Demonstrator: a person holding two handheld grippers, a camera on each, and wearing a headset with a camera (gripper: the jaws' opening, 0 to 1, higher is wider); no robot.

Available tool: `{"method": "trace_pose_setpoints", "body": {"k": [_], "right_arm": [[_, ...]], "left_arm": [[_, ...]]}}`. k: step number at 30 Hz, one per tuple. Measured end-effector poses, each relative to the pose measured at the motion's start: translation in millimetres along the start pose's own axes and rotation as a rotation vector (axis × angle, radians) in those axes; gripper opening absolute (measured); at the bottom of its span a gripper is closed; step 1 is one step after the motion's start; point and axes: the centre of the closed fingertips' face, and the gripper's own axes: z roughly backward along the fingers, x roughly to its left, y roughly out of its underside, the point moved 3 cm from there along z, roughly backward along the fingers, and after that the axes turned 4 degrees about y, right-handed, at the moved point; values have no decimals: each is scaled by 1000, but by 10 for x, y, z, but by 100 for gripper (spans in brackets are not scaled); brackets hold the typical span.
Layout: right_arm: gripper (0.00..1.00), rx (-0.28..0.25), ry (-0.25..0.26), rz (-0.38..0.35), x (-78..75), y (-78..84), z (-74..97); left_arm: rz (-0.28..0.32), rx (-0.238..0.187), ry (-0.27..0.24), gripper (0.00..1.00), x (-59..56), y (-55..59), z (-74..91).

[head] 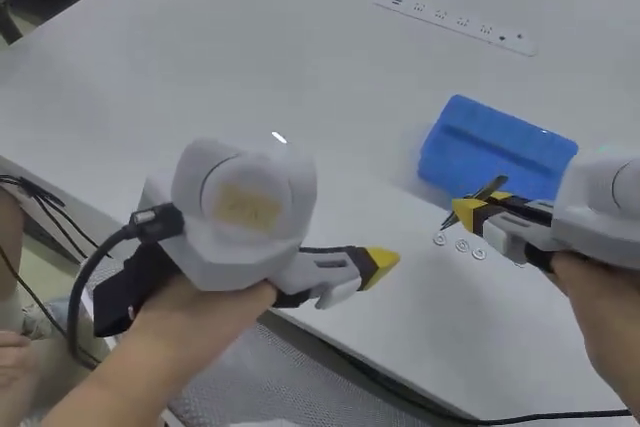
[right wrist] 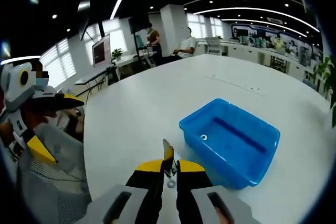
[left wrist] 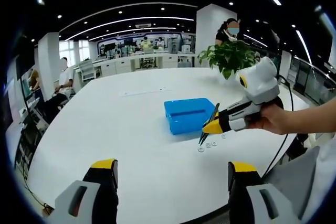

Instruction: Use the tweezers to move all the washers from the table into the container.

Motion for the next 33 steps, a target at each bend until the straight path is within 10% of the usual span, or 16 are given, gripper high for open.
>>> {"method": "trace_pose_setpoints", "body": {"k": [33], "right_arm": [[5,33,33,84,-25,31,-133]], "left_arm": [[-20,25,-5,85,-8,61,6]]}}
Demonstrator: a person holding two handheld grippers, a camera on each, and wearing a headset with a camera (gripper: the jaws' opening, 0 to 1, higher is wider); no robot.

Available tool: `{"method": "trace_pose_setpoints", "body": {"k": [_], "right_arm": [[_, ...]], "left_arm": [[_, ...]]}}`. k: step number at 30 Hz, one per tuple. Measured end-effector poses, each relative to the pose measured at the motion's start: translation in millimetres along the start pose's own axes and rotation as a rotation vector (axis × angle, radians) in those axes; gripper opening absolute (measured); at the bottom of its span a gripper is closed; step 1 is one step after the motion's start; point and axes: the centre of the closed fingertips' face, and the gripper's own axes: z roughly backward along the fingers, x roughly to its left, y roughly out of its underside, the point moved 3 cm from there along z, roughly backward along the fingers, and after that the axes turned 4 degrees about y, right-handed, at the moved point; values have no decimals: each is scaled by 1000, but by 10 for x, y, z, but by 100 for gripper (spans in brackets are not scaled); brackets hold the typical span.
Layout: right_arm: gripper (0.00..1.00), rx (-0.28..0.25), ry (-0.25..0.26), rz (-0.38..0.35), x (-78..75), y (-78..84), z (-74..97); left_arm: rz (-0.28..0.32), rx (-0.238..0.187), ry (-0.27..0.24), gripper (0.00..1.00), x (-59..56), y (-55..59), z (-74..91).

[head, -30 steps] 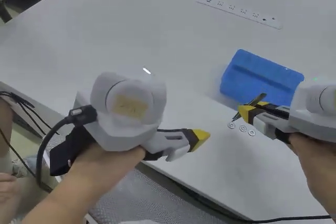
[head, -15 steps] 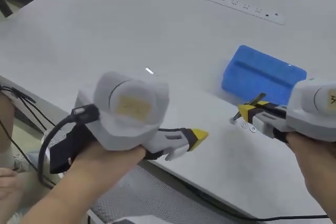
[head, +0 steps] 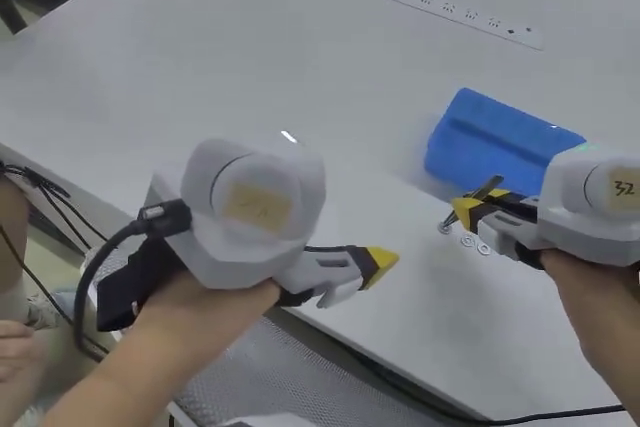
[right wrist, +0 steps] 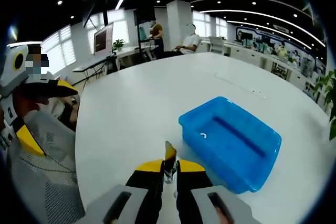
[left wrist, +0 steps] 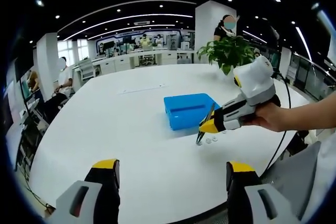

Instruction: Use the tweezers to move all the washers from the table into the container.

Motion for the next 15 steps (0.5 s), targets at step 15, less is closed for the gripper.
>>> {"method": "trace_pose_setpoints", "body": {"k": [15], "right_arm": [[5,26,-17,29,-48,-78,-123]], "left_arm": [[-8,10,4,84,11,11,-14]]}}
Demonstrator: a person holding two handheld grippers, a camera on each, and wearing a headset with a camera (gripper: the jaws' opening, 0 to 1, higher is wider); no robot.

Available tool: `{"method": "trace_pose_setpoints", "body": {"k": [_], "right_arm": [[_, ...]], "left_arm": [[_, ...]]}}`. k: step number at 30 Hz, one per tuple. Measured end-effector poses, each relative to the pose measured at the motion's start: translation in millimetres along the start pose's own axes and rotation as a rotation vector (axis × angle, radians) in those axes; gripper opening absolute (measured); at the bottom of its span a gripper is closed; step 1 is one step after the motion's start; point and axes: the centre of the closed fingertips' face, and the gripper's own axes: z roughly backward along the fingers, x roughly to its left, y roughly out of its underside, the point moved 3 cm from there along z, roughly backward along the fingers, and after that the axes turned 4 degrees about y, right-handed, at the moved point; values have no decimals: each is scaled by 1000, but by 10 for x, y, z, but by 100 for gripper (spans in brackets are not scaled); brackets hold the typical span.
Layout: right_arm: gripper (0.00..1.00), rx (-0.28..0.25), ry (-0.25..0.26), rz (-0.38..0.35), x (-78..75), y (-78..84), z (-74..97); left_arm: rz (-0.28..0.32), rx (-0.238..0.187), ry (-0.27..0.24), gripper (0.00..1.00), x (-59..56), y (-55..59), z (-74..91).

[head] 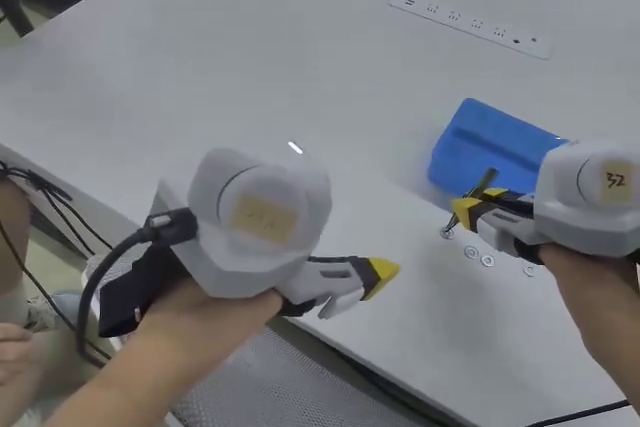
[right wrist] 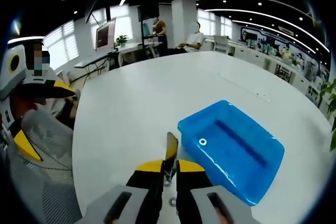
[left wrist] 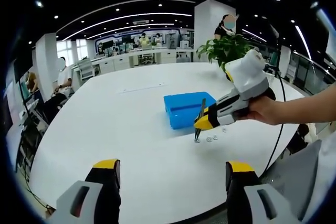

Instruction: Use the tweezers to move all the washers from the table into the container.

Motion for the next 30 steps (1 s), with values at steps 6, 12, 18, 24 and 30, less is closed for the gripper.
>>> {"method": "trace_pose_setpoints", "body": {"k": [6,12,18,24,30], "right_arm": [[4,6,-3,-1,11,12,24],[4,-51,-14,-45,9,-158,191],[4,-107,-14,-83,-82,-319,294],[4,-161,2,-127,-221,-479,326],[4,-195,39,-150,-374,-578,288]], "left_arm": [[3,-4,4,84,-8,-7,2],[7,-7,1,84,3,1,15],[7,-11,2,85,-9,-11,12],[30,-43,36,93,-64,-59,6],[27,-37,29,97,-55,-41,-8]]}}
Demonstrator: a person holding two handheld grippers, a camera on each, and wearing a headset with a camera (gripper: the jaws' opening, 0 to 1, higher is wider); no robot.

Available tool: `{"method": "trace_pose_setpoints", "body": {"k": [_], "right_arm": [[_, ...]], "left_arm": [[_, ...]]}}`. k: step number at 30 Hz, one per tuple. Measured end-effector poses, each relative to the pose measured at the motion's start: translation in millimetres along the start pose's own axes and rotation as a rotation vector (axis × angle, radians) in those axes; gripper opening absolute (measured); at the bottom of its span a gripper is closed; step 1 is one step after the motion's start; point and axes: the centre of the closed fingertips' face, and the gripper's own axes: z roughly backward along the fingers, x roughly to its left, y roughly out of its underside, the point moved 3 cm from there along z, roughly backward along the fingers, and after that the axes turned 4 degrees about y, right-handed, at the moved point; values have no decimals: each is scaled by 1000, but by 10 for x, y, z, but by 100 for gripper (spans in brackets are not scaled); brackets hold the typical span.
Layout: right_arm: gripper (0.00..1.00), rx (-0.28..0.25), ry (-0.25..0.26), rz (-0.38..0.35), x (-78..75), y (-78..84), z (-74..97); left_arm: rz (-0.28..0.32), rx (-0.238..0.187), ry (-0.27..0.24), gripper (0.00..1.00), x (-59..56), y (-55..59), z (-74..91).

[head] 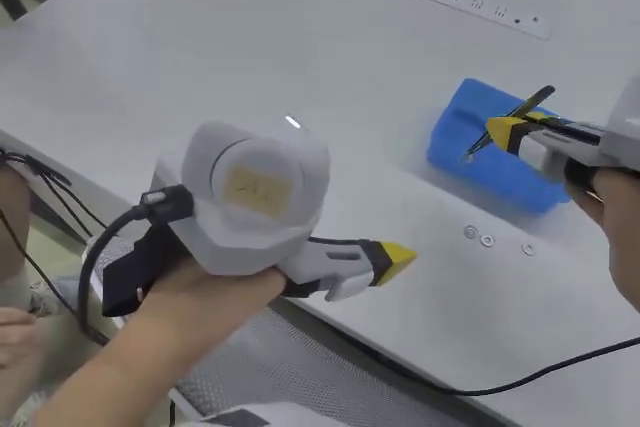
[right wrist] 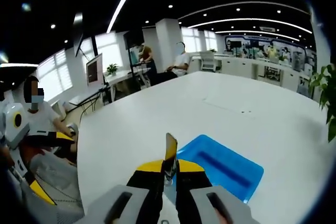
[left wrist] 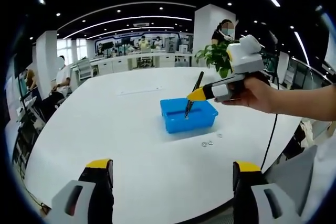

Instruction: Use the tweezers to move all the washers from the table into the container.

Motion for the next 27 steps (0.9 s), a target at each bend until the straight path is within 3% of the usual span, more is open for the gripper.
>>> {"method": "trace_pose_setpoints", "body": {"k": [7,11,12,20,27], "right_arm": [[4,-20,40,-93,-291,49,-181],[4,4,72,-80,-378,94,-258],[4,7,75,-76,-328,104,-254],[4,59,85,-59,-385,315,-451],[4,79,97,-59,-406,413,-522]], "left_arm": [[-3,-3,-13,99,42,21,1],[2,11,-24,99,81,51,6],[2,16,-26,99,90,60,7],[1,33,-34,99,132,76,-7],[0,47,-34,99,149,116,-5]]}}
